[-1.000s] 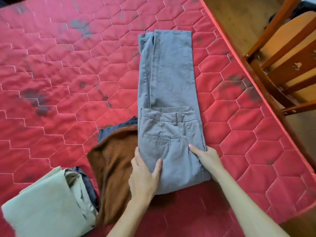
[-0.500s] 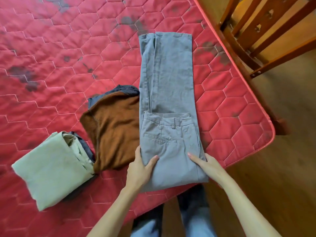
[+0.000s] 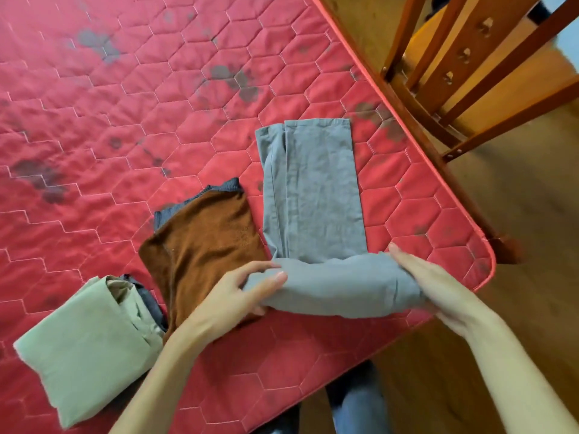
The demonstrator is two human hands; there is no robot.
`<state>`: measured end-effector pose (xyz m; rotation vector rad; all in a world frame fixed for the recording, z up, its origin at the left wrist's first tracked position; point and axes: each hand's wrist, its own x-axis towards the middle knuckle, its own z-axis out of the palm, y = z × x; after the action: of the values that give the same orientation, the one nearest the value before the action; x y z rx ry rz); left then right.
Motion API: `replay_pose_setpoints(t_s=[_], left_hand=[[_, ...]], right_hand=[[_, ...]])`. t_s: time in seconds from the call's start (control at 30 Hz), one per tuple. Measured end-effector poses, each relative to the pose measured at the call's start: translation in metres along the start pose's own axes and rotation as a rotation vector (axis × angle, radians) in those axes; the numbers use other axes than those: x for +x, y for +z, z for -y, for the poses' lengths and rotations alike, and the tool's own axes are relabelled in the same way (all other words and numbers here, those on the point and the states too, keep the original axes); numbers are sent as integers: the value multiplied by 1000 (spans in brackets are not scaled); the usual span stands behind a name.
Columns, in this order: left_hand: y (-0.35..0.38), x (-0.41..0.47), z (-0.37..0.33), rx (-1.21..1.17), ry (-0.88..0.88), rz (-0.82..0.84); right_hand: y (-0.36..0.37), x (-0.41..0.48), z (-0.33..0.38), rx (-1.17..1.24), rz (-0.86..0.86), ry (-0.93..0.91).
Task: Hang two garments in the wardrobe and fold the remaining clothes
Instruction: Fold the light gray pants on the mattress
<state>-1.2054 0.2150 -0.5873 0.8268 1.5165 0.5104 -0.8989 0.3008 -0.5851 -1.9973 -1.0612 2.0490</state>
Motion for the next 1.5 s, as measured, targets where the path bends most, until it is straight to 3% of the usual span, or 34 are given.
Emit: replay_pose_setpoints(t_s=[0.17,0.27,0.43,0.53,0.67,0.83,0.97,1.1,1.23,1.37,1.5], left_hand=[[-21,86,-37,-33,47,-48],[-26,140,-30,-61,7,-157],[-24,212,4,77,-103,-347],[-20,233,5,6,-73,-410],[-12,245,-12,-367,-84,-222],[-15,279,-14,-331,-116,-94],[-19,281,-20,-291,-66,-87],[-27,238,-27,-380,43,-246],[-38,232,-10,-458,24,-385],[-55,244,-11,-788,-171,-203],[-76,253,-26,-750,-122,-34]], right_hand=[[-8,71,61,36,-19,-3],[-5,118,82,10,-49,-9],[6,188,73,-245,-129,-119],[3,213,63,-219,-117,-137],[-4,238,53,-125,-198,-271],[-10,270,46,-82,-277,-248],[-8,266,62,130,-116,-259],[-5,246,80,327,-18,-349],[19,250,95,244,118,-282],[17,258,119,293,389,-50],[10,263,132,278,438,-136]])
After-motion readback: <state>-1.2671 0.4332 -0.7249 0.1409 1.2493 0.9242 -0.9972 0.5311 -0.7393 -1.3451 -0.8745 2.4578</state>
